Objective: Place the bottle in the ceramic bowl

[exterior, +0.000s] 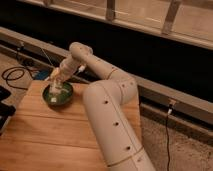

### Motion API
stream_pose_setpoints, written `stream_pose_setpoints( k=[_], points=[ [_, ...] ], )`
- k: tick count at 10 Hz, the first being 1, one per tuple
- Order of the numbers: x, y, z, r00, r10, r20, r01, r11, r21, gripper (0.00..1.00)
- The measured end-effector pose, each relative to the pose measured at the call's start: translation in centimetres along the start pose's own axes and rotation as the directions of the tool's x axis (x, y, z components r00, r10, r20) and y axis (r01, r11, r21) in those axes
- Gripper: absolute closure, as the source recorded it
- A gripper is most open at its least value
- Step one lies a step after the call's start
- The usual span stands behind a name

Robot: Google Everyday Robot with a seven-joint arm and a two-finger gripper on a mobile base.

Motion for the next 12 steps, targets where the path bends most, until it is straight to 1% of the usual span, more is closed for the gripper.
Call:
stream_pose_setpoints(
  k=[1,3,5,6,7,12],
  points=[
    [0.02,0.23,0.16,1.0,-0.003,-0.002,0.003,1.0,-0.001,0.66],
    [0.01,0.02,0.04,1.0,-0.001,-0.001,0.001,1.0,0.0,0.48],
    [0.03,0.06,0.14,1.0,-0.001,-0.002,0.001,1.0,0.0,0.27],
    [0.06,0.16,0.27,1.0,-0.002,-0.003,0.002,1.0,0.0,0.22],
    [0.05,0.18,0.24,1.0,-0.002,-0.003,0.002,1.0,-0.001,0.2],
    [0.03,0.05,0.15,1.0,-0.001,-0.002,0.001,1.0,0.0,0.2]
  ],
)
